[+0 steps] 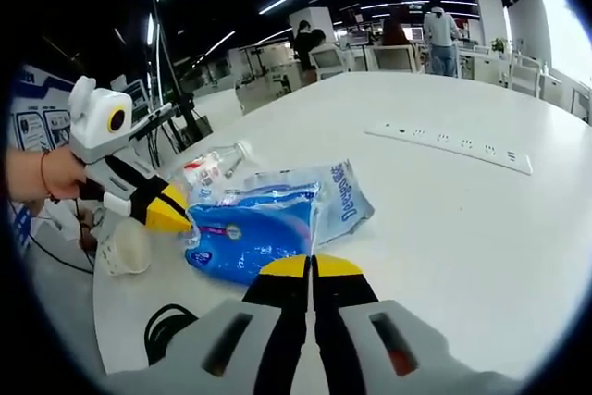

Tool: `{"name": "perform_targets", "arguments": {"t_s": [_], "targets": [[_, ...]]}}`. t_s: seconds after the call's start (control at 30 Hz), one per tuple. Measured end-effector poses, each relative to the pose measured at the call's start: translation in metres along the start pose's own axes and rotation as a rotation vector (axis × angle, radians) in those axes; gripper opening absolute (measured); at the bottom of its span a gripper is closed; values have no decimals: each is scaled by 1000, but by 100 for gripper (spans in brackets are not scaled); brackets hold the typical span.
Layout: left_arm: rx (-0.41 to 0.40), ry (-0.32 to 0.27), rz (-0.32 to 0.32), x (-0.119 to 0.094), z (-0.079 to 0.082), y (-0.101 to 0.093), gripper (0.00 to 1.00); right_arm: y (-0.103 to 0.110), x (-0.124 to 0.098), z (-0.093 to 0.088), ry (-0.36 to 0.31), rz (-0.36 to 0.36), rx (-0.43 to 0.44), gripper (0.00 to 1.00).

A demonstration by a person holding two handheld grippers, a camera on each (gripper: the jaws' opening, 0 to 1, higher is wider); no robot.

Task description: Arrange the tabletop items into an orderly group along one side of the table until the central work area is clear of visible clutter.

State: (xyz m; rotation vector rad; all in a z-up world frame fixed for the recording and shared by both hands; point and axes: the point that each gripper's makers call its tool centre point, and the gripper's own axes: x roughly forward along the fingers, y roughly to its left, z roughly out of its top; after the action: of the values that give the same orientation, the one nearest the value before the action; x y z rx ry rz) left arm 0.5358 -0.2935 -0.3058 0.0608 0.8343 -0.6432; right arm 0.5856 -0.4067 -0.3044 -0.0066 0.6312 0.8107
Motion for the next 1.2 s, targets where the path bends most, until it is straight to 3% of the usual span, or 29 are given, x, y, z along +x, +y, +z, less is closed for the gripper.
{"name": "perform_targets", "arguments": {"t_s": [0.6,1.2], "targets": [[12,-21,-26,-6,13,-5,0,2,-17,13,-30,-15,-13,0],[33,-52,-60,-11,31,-24,0,1,-45,23,-63,-55,-19,0]]}}
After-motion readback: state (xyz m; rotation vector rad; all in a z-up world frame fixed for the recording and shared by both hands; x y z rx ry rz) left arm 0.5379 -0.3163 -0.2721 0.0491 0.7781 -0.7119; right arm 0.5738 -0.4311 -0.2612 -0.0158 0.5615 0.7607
